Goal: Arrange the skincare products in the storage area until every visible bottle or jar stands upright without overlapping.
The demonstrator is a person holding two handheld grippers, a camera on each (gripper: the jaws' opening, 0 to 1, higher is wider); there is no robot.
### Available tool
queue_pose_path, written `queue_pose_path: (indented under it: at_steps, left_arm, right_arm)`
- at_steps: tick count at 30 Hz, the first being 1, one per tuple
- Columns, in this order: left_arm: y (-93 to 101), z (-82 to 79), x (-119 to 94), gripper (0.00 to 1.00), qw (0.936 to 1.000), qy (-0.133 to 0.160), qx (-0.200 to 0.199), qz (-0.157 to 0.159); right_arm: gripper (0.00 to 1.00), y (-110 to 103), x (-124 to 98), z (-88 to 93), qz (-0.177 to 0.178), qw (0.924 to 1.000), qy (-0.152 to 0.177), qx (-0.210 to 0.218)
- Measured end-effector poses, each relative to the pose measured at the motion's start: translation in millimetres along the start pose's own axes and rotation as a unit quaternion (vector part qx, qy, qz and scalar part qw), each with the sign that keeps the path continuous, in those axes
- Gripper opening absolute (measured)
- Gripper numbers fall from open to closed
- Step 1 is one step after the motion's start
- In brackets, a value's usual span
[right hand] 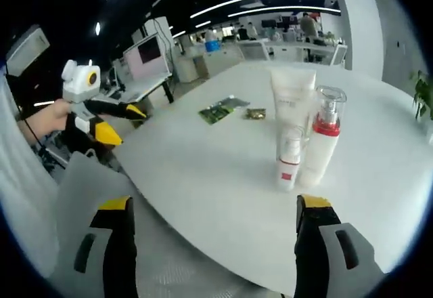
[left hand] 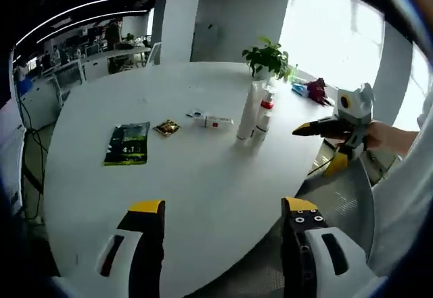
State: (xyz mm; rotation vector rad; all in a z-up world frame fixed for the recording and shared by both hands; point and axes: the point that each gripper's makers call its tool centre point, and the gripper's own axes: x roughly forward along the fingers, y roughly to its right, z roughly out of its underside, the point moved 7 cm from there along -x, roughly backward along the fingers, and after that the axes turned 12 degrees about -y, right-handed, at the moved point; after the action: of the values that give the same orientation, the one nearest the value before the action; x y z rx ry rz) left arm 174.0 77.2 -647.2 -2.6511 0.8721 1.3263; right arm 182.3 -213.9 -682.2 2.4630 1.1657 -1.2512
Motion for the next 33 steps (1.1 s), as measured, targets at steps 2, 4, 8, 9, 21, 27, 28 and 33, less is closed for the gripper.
queue_pose_path:
  at_steps: [2, 4, 8, 9, 21, 27, 28, 33]
  left_arm:
    - [-2.6, 8.8, -6.0, 0.69, 0.9998, 0.003, -0.019, -0.005]
    - [-1.8, 17.4, -10.1, 0.66, 0.9994, 0.003, -0.034, -0.005]
    - [2.0, 29.0, -11.7, 0.75, 0.9981, 0.021, -0.056, -0.016]
    - [2.5, 30.4, -11.3, 0.78, 0.9976, 0.025, -0.062, -0.015]
    - [27.2, 16.5, 3.4, 0.99, 0.9994, 0.013, -0.032, -0.010]
    - [23.6, 14.4, 6.7, 0.99, 0.9995, 0.010, -0.029, -0.006]
    - [22.0, 14.1, 7.6, 0.99, 0.9995, 0.009, -0.029, -0.004]
    - [22.3, 12.5, 13.1, 0.99, 0.9994, -0.003, -0.034, 0.004]
  right_arm:
    - [0.99, 0.6, -1.5, 6.3, -0.005, 0.9999, -0.012, 0.006]
    - [0.99, 0.9, -6.4, 8.2, -0.007, 0.9998, -0.017, 0.006]
    - [0.99, 7.8, -14.1, 13.8, -0.009, 0.9996, -0.028, 0.006]
    - [0.99, 9.6, -16.1, 14.4, -0.008, 0.9995, -0.029, 0.005]
    - [0.99, 37.6, -39.2, 21.1, 0.019, 0.9997, -0.014, 0.005]
    - [0.99, 47.7, -44.1, 26.8, 0.036, 0.9992, -0.010, 0.017]
    - [0.99, 49.3, -44.5, 26.3, 0.038, 0.9990, -0.007, 0.022]
    - [0.97, 62.6, -50.0, 29.7, 0.055, 0.9979, -0.022, 0.027]
